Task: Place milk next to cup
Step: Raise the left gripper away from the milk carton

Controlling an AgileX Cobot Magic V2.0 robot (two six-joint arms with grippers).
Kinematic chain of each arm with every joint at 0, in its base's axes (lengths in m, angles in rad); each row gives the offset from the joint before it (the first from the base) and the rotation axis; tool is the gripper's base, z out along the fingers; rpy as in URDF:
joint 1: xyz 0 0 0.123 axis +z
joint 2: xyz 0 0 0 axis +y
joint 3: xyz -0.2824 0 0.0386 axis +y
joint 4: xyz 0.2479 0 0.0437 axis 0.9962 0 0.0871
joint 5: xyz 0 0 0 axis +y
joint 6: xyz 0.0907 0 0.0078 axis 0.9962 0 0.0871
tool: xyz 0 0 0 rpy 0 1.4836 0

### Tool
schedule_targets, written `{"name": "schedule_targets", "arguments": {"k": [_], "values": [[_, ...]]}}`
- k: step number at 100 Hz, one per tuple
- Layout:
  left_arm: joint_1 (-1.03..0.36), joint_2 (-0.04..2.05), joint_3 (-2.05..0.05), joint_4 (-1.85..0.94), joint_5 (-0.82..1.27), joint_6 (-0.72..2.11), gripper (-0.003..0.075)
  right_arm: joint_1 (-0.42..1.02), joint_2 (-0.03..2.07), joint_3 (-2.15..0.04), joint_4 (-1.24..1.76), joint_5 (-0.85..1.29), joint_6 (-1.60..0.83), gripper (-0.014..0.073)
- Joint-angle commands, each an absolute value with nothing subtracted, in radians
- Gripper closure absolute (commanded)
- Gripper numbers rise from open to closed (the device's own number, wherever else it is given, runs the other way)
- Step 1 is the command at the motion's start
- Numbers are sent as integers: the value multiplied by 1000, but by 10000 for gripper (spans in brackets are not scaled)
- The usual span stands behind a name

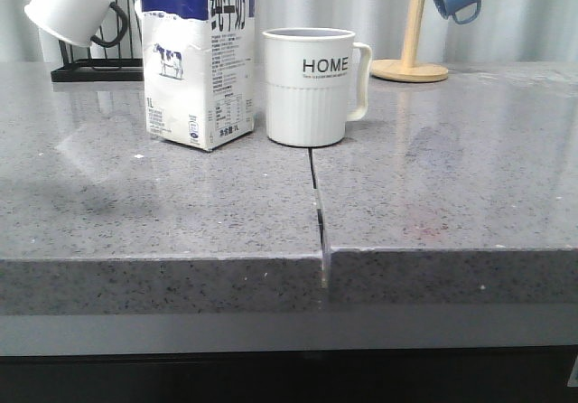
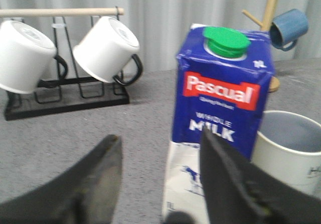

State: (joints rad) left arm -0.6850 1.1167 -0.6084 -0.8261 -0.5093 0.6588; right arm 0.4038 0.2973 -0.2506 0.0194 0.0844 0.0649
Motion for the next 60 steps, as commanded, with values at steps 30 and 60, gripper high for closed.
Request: {"name": "schedule_targets", "arguments": {"k": [30, 60], "values": [[-298, 962, -632, -303, -165, 261, 741, 403, 303, -278, 20, 12, 60, 662], [-106, 780, -610, -50, 28, -23, 741, 403, 303, -278, 20, 12, 60, 662]]}}
